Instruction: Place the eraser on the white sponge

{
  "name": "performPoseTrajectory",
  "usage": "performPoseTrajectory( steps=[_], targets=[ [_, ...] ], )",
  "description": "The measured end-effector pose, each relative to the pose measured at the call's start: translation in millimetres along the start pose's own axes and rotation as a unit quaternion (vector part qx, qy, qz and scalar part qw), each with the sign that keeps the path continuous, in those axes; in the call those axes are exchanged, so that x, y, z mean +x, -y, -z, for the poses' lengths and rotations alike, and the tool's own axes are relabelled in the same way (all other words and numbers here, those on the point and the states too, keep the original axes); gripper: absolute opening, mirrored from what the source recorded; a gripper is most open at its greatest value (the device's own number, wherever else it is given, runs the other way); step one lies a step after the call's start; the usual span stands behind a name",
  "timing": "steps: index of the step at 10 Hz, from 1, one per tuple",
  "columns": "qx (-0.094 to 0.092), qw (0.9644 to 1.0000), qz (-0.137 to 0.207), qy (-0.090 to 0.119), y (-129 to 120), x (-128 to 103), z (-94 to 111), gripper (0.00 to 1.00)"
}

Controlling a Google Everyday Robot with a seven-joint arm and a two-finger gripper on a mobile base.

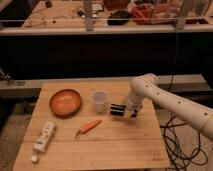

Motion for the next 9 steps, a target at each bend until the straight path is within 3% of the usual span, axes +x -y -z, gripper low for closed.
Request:
performPoseTrajectory(
  steps=[9],
  targets=[
    [-0.011, 0.9998, 0.017, -0.004, 8, -30, -2, 0.02]
  ],
)
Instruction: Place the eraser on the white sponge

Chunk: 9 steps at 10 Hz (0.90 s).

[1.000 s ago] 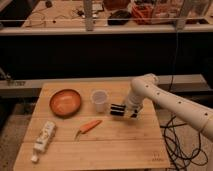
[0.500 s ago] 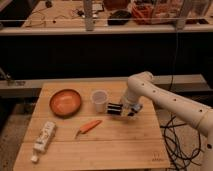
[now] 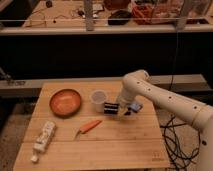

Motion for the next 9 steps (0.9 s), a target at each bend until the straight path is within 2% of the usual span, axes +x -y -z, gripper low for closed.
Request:
performPoseTrajectory(
  steps=[1, 4, 9],
  targets=[
    [0.001, 1.0, 0.001, 0.002, 3, -4, 1, 0.02],
    [0.003, 1.0, -0.002, 0.006, 9, 10, 3, 0.02],
    [0.003, 0.9999, -0.006, 0.012, 13, 16, 5, 0.02]
  ],
)
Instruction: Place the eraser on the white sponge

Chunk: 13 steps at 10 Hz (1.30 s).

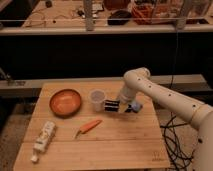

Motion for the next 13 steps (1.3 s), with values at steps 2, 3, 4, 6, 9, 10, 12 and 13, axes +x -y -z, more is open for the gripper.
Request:
performPoseTrajectory(
  steps=[2, 3, 4, 6, 9, 10, 12, 13],
  targets=[
    [-0.002, 1.0, 0.001, 0.002, 0.3, -0.2, -0.1, 0.02],
    [-0.003, 1.0, 0.001, 0.004, 0.9, -1.3, -0.2, 0.02],
    [-0.002, 1.0, -0.001, 0.005, 0.4, 0.1, 0.8, 0.02],
    [-0.004, 1.0, -0.004, 0.006, -1.7, 3.8, 2.1, 0.02],
    [-0.007, 0.9999, -0.004, 0.008, -1.8, 3.0, 2.0, 0.02],
    [-0.008, 0.9999, -0.005, 0.008, -2.3, 3.7, 2.6, 0.02],
    [-0.008, 0.9999, -0.005, 0.009, -2.9, 3.3, 4.1, 0.02],
    [-0.009, 0.9999, -0.006, 0.009, -3.4, 1.4, 3.4, 0.02]
  ],
)
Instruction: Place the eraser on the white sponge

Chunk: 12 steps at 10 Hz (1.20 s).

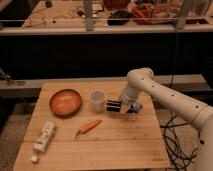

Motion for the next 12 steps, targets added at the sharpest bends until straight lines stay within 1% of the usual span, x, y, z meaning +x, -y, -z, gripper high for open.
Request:
performPoseTrajectory(
  steps=[2, 4, 6, 9, 10, 12],
  targets=[
    [0.0, 1.0, -0.002, 0.002, 1, -3, 0, 0.02],
    [-0.003, 1.0, -0.003, 0.0, -3, 2, 1, 0.02],
    [-0.003, 1.0, -0.003, 0.003, -2, -5, 0, 0.02],
    [-0.004, 1.0, -0.008, 0.003, -3, -2, 1, 0.02],
    [-0.008, 1.0, -0.005, 0.001, -4, -6, 1, 0.02],
    [-0.007, 0.9999, -0.008, 0.005, 1, -12, 1, 0.02]
  ],
)
